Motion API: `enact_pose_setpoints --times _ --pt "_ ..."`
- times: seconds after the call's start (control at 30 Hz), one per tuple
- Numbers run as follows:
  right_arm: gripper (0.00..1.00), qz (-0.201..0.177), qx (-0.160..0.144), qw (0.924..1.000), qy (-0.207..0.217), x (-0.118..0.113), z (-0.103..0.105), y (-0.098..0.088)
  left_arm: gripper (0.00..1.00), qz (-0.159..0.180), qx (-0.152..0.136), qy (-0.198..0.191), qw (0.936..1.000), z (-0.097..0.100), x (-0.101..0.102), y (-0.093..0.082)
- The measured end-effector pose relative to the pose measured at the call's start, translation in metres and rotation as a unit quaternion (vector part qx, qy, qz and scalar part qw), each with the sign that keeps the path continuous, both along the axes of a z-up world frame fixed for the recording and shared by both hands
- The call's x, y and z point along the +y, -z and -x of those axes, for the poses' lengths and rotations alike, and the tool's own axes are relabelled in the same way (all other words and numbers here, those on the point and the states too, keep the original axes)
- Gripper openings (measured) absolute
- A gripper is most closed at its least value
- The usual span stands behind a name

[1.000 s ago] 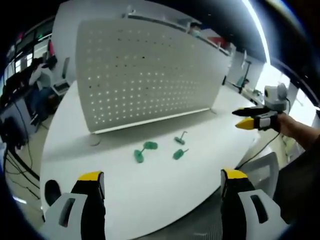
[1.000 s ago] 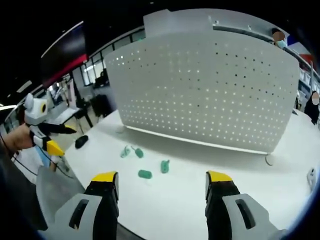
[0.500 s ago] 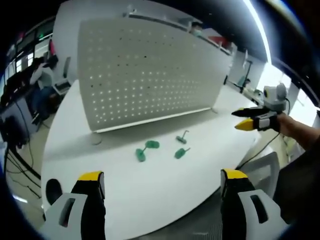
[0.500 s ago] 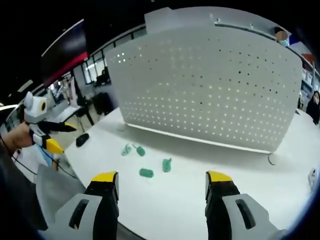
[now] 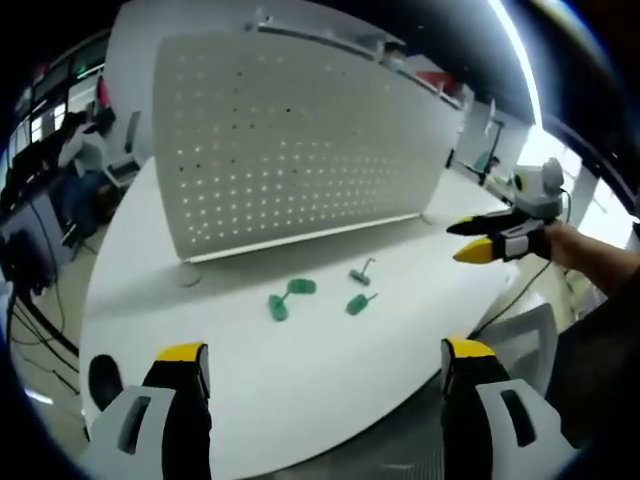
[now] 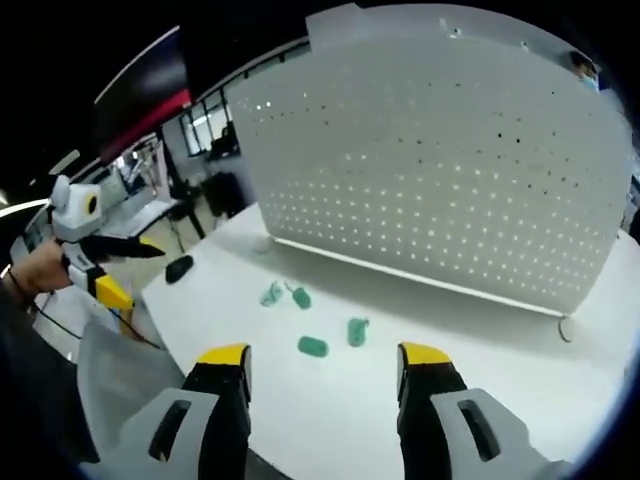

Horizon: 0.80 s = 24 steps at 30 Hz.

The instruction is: Insert the hook assembly into the mounting plate slot until the hook locks in place.

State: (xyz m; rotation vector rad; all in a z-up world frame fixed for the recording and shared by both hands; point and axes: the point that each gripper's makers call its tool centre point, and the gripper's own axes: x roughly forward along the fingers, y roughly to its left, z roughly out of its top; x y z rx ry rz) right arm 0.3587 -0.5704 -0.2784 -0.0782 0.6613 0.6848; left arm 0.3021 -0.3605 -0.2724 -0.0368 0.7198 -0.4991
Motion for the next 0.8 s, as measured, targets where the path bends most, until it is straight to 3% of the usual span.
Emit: enact_pose_setpoints --times 0.27,0.8 --pt "0.47 -0.004 0.017 0.9982 -0.057 0.041 -0.007 0.008 0.98 -0.001 0.002 -0.009 1.0 0.003 0.005 -0.002" --pt "0.42 -0.022 0.066 0.986 -0.151 0.125 -0.021 0.039 0.98 0.008 0.01 -0.037 0.9992 0.01 0.015 0.001"
